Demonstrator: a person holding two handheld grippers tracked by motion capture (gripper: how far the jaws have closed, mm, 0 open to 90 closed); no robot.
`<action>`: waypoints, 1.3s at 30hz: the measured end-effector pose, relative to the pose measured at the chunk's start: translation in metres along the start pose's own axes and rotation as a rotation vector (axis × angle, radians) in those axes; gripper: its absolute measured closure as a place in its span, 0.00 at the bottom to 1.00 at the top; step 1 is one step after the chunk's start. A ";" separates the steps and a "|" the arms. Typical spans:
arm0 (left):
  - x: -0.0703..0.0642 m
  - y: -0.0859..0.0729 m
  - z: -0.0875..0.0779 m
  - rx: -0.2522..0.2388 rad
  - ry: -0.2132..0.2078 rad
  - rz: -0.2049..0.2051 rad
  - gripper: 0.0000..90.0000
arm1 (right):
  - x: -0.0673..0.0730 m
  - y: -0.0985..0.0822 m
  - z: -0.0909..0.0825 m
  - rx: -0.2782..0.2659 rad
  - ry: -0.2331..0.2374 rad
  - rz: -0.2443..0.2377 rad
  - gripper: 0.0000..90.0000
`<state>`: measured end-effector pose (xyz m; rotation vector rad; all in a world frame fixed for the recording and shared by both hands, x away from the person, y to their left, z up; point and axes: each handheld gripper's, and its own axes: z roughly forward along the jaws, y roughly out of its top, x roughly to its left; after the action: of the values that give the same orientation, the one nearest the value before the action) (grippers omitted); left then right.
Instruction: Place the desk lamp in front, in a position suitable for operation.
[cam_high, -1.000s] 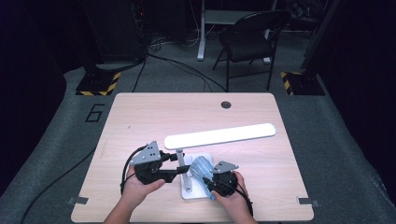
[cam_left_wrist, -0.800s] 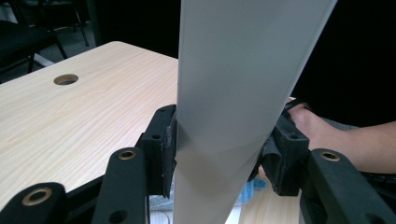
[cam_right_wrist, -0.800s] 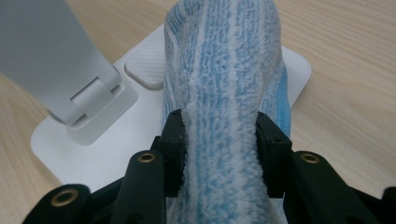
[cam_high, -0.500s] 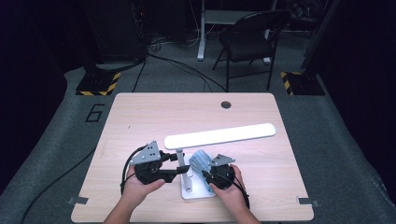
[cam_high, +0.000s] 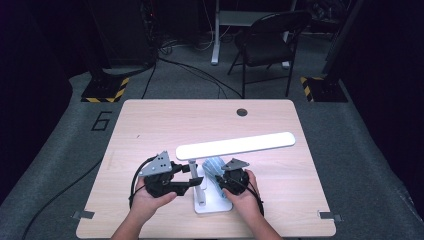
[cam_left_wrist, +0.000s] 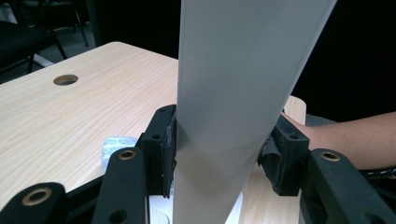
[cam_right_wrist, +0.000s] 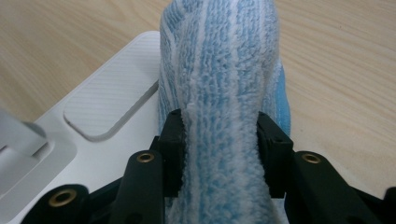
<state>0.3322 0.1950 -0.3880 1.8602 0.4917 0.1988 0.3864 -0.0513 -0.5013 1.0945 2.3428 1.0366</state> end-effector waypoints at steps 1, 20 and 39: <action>0.000 0.000 0.000 0.000 0.000 0.000 0.57 | 0.000 0.000 0.000 0.000 0.000 0.000 0.68; 0.000 0.000 0.000 -0.003 -0.003 0.002 0.57 | -0.015 0.021 0.022 0.008 -0.045 0.022 0.68; 0.001 0.000 0.000 -0.002 -0.006 0.003 0.57 | -0.005 0.036 0.030 0.027 -0.076 0.052 0.66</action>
<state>0.3329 0.1957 -0.3884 1.8587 0.4845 0.1950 0.4254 -0.0252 -0.4949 1.1896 2.2860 0.9668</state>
